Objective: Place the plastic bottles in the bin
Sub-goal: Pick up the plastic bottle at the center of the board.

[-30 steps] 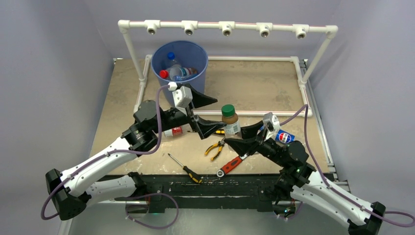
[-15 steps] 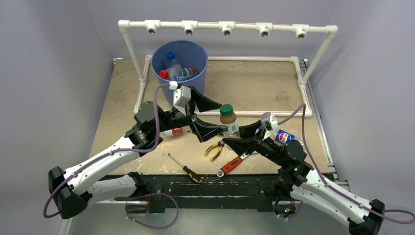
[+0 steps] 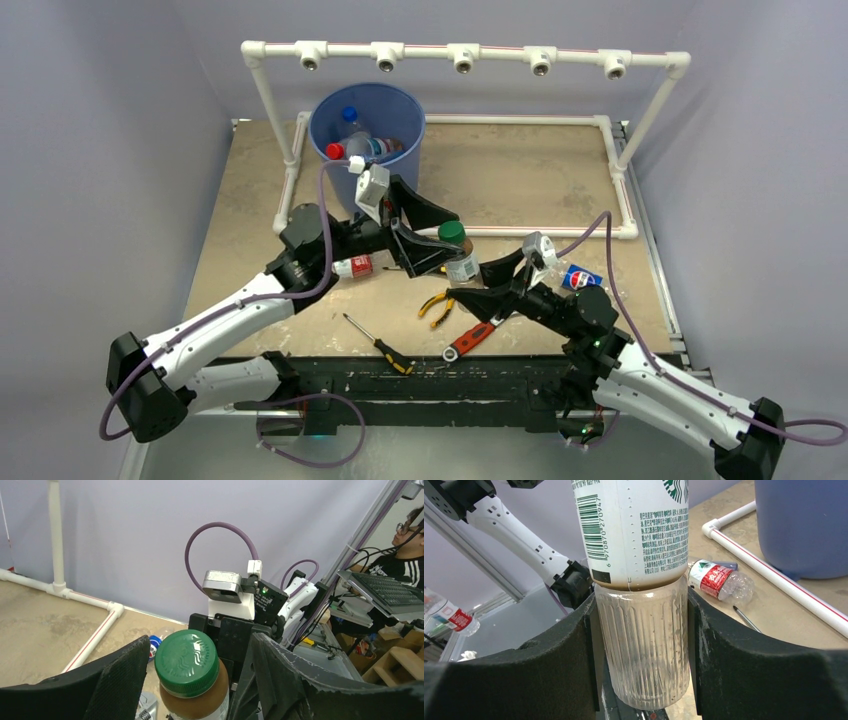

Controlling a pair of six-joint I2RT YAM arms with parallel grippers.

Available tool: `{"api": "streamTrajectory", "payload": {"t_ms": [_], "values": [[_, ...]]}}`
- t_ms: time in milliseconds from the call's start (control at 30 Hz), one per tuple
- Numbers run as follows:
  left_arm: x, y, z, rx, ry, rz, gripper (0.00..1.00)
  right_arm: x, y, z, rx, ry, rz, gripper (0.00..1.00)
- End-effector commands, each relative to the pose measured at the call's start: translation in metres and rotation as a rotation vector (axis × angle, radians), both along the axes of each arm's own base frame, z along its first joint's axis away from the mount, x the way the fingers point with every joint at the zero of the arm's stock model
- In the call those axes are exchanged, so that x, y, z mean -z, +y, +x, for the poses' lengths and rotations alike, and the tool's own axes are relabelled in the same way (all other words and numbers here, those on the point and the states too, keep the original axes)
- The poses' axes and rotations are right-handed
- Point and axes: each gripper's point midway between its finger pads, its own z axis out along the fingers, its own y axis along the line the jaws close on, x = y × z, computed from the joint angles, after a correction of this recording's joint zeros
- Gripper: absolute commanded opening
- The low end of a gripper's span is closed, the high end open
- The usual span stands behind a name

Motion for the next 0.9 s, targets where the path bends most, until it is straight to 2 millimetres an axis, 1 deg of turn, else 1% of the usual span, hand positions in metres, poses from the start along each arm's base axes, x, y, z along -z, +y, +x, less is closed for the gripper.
{"api": "streamTrajectory", "payload": {"t_ms": [0, 67, 100, 133, 233, 267, 333, 367, 433, 567, 600, 700, 767, 800, 867], "values": [[-0.0130, 0.0032, -0.0071, 0.069, -0.007, -0.072, 0.67, -0.0163, -0.0012, -0.0046, -0.010, -0.070, 0.045, 0.24], [-0.0117, 0.0018, -0.0067, 0.086, 0.001, -0.072, 0.59, -0.0162, -0.0018, -0.0046, -0.007, -0.070, 0.052, 0.25], [-0.0105, 0.0008, -0.0070, 0.093, 0.003, -0.070, 0.57, -0.0163, -0.0023, -0.0044, -0.004, -0.069, 0.055, 0.24], [-0.0095, -0.0003, -0.0080, 0.105, 0.004, -0.066, 0.57, -0.0167, -0.0029, -0.0038, 0.000, -0.069, 0.057, 0.25], [-0.0067, -0.0036, -0.0089, 0.129, 0.014, -0.058, 0.63, -0.0173, -0.0032, -0.0026, 0.007, -0.069, 0.059, 0.25], [-0.0055, -0.0044, -0.0085, 0.131, 0.018, -0.056, 0.64, -0.0172, -0.0026, -0.0025, 0.005, -0.070, 0.057, 0.25], [-0.0052, -0.0048, -0.0090, 0.137, 0.017, -0.056, 0.63, -0.0166, -0.0015, -0.0020, 0.004, -0.068, 0.052, 0.25], [-0.0054, -0.0048, -0.0093, 0.139, 0.018, -0.056, 0.61, -0.0166, -0.0015, -0.0017, 0.005, -0.069, 0.050, 0.25], [-0.0056, -0.0047, -0.0096, 0.141, 0.017, -0.058, 0.55, -0.0168, -0.0014, -0.0013, 0.007, -0.068, 0.050, 0.25], [-0.0061, -0.0050, -0.0108, 0.149, 0.014, -0.061, 0.37, -0.0158, -0.0014, -0.0007, 0.009, -0.064, 0.048, 0.25], [-0.0064, -0.0052, -0.0114, 0.153, 0.015, -0.062, 0.34, -0.0163, -0.0014, -0.0008, 0.009, -0.065, 0.048, 0.25], [-0.0058, -0.0055, -0.0119, 0.158, 0.014, -0.065, 0.23, -0.0146, -0.0010, -0.0009, 0.006, -0.056, 0.045, 0.28], [-0.0066, -0.0048, -0.0126, 0.159, 0.011, -0.067, 0.14, -0.0136, -0.0005, -0.0006, 0.006, -0.051, 0.041, 0.34], [-0.0063, -0.0047, -0.0126, 0.158, 0.008, -0.066, 0.10, -0.0127, -0.0005, 0.0001, 0.008, -0.042, 0.039, 0.40], [-0.0059, -0.0046, -0.0124, 0.155, 0.003, -0.065, 0.00, -0.0110, -0.0002, 0.0020, 0.015, -0.021, 0.034, 0.64]]}}
